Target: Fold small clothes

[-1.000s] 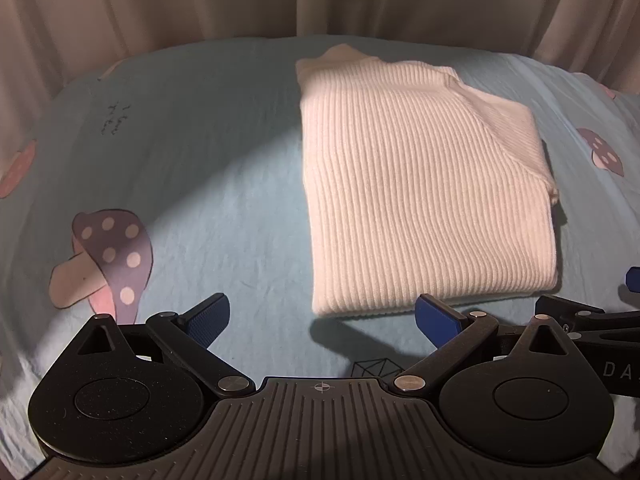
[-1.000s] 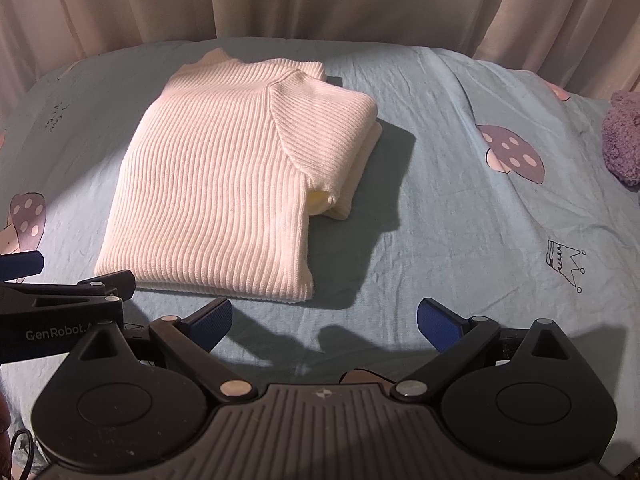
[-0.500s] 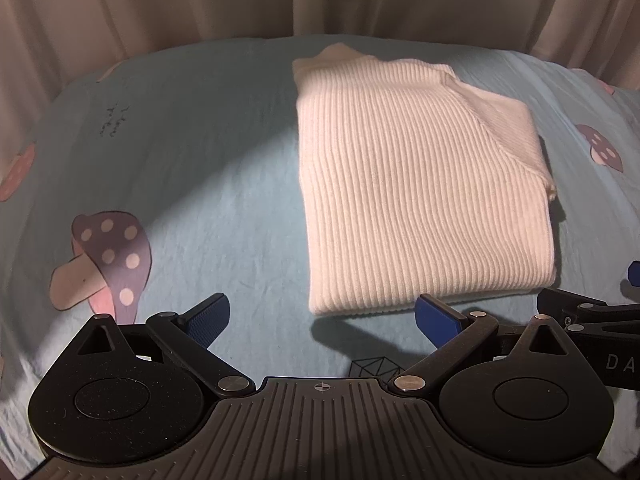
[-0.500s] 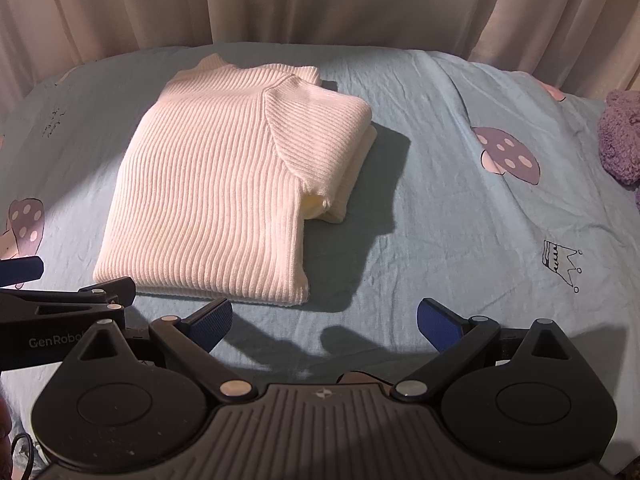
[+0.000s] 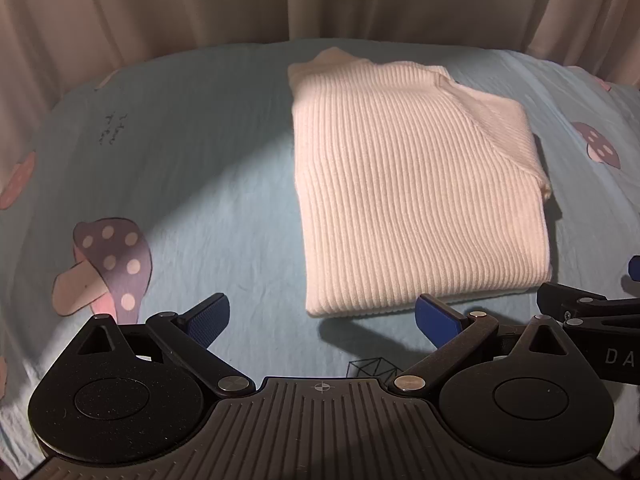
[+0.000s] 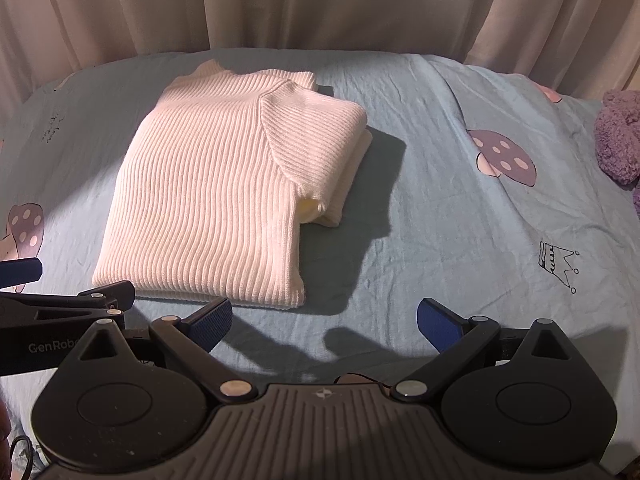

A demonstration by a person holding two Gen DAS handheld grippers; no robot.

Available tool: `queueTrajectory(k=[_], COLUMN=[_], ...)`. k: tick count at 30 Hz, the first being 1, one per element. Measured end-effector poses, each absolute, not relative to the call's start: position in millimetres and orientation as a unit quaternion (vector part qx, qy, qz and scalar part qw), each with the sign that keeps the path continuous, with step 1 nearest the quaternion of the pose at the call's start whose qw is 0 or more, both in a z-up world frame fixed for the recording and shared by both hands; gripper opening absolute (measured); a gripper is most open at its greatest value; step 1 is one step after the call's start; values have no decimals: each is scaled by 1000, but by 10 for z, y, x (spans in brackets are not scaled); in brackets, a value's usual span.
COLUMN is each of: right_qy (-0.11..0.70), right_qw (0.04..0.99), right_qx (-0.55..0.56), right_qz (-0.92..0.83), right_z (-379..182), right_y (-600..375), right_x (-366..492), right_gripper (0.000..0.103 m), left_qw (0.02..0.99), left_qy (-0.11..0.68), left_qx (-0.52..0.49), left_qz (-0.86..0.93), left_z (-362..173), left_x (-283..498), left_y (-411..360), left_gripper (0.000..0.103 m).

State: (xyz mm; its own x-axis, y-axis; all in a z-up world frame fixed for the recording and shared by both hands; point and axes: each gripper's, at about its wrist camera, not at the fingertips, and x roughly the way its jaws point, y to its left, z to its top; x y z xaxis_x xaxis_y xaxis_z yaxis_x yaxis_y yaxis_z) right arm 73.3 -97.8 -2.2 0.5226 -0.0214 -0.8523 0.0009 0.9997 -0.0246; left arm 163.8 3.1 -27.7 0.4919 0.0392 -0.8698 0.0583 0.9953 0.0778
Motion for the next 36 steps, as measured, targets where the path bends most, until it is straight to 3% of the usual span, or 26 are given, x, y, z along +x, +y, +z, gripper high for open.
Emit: queueTrajectory(k=[36], right_qy=[484], right_qw=[875], right_qx=[-8], right_qz=[-12], right_z=[16], right_y=[-1021], right_x=[719], right_gripper=[99], left_qw=[863], left_qy=[502], left_qx=[49], left_qz=[-14], left_z=[-243], left_x=[1610], left_y=[3], left_gripper=[102])
